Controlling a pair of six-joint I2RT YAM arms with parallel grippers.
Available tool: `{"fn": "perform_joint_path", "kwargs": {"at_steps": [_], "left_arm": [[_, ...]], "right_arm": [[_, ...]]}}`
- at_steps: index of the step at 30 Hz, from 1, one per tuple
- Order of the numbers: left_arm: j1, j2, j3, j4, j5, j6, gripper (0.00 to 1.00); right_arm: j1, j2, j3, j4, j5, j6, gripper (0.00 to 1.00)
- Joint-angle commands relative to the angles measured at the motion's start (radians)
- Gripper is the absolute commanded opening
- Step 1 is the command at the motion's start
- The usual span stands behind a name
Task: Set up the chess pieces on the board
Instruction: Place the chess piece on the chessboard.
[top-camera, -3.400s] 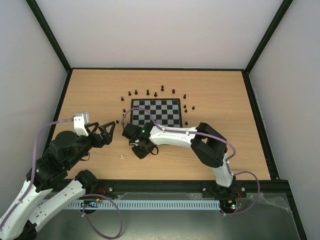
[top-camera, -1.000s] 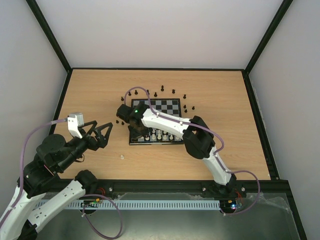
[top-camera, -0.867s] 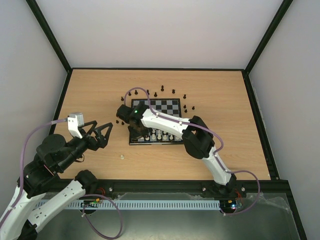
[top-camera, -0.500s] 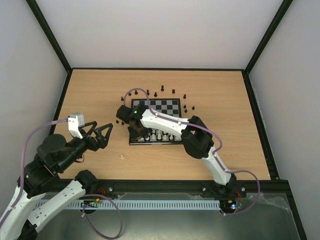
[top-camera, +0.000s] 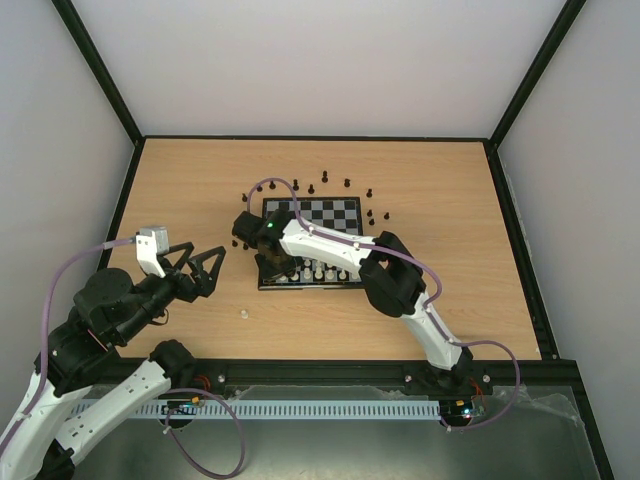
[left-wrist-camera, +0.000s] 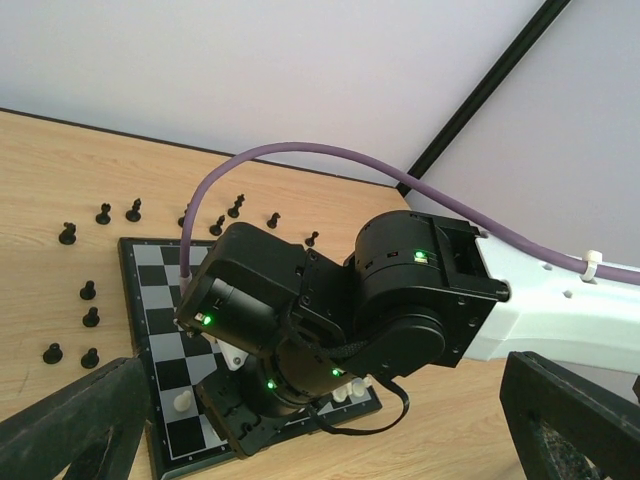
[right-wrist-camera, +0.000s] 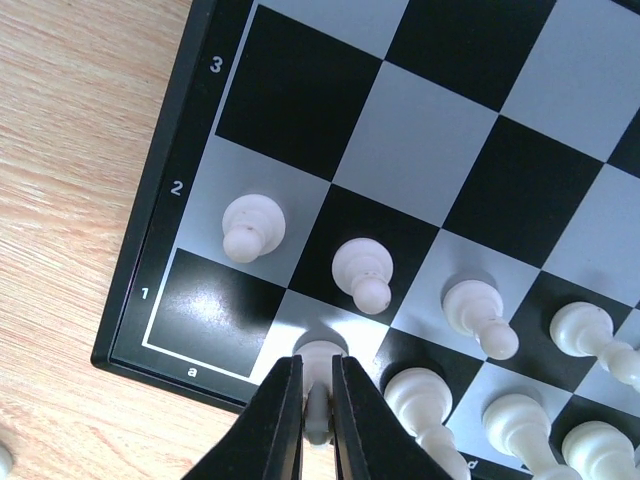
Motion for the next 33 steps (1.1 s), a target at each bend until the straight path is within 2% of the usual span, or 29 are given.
{"fn": "perform_joint_path", "kwargs": {"at_steps": [1,14,24,28,33], "left_arm": [[0.005,-0.004,0.004,0.005,-0.011,0.014,0.99],[0.006,-0.005,0.006,0.003,-0.014,0.015,0.99],[0.004,0.017,0.028,-0.011,-0.03,0.008,0.99],[0.006,0.031,0.027,-0.013,-0.04,-0.005,0.99],[0.005,0.072,0.039,-0.038,-0.054,-0.036,0.99]], "right_arm": [[-0.006,0.019,0.015,-0.023,-0.014,-0.01,0.1],[-0.005,0.001,0.025,-0.034,-0.019,-0.009,0.19],[0.012,-0.159,0.006,-0.035,-0.02,-0.014,0.3],[0.024,-0.257,-0.043,-0.014,-0.018,-0.021,0.37],[0.026,-0.416,-0.177,0.047,0.004,-0.027,0.54]]}}
